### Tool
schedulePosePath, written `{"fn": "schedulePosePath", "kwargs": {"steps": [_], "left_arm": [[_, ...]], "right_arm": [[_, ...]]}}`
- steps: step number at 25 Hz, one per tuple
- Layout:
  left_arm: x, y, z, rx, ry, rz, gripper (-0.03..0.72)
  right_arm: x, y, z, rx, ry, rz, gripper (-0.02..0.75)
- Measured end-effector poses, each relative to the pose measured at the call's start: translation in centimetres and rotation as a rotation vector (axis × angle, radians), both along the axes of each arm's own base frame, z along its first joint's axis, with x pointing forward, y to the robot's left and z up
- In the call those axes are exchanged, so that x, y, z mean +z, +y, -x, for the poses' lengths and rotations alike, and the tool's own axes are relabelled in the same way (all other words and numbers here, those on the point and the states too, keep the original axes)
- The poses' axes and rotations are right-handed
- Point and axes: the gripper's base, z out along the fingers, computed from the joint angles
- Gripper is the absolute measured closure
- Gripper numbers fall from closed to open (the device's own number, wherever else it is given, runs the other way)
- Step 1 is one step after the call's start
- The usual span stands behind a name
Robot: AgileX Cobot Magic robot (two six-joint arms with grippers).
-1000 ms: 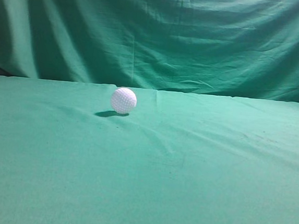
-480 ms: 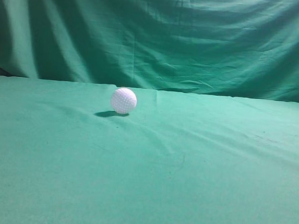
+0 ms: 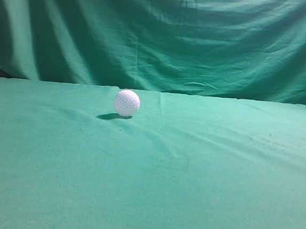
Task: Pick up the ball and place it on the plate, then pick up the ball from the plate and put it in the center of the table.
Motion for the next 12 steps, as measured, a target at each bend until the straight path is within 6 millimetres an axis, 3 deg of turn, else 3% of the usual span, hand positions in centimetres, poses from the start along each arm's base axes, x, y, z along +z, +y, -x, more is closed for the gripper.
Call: {"fn": "schedulePosePath", "kwargs": {"steps": [12], "left_arm": [[0.00, 0.00, 0.00, 0.000, 0.000, 0.000, 0.688]], "right_arm": [[-1.31, -0.07, 0.11, -0.016, 0.091, 0.002, 0.691]]}}
